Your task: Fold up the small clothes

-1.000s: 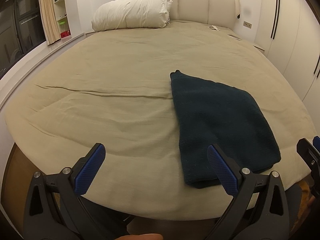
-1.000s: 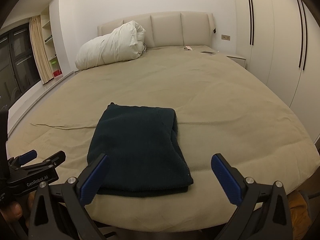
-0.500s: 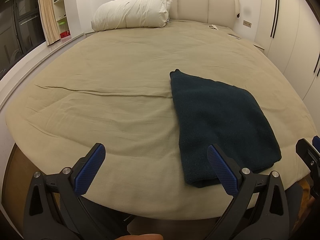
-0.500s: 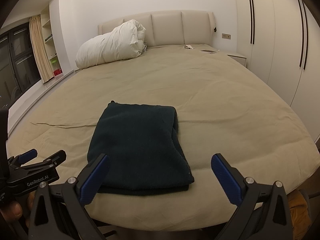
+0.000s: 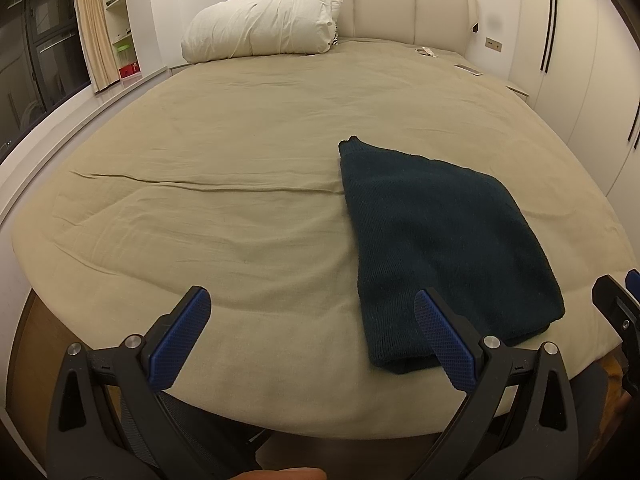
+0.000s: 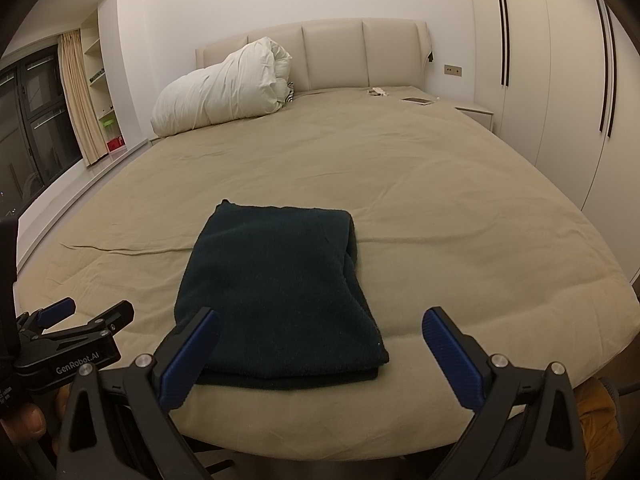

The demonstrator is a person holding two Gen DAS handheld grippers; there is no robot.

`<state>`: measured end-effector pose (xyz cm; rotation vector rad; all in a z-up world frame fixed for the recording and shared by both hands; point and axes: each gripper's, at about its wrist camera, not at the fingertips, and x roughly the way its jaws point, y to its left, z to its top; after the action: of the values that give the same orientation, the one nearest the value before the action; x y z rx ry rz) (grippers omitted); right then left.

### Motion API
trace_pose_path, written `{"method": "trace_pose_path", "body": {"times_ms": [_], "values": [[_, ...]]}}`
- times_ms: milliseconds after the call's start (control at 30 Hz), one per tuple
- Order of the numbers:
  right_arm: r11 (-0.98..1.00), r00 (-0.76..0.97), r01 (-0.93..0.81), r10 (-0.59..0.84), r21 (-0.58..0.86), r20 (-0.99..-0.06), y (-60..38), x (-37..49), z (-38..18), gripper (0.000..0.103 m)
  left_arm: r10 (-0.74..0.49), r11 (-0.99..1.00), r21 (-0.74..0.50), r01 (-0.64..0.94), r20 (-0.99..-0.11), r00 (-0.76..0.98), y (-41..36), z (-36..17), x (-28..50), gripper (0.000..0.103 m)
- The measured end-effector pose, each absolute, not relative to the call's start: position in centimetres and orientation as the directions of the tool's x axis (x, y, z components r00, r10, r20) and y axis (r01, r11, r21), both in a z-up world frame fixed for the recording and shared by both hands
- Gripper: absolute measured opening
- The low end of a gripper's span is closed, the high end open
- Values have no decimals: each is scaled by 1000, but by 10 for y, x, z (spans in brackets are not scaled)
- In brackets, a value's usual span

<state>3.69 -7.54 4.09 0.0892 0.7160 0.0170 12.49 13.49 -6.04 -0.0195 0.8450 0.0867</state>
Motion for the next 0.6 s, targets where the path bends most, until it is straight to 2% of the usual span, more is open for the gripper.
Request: {"method": "trace_pose_path", "body": {"times_ms": [600], "values": [[996,753,15,47,89,-656,-76,36,41,103,68,997,20,-81,-750,658,138,-61,125,103]]}}
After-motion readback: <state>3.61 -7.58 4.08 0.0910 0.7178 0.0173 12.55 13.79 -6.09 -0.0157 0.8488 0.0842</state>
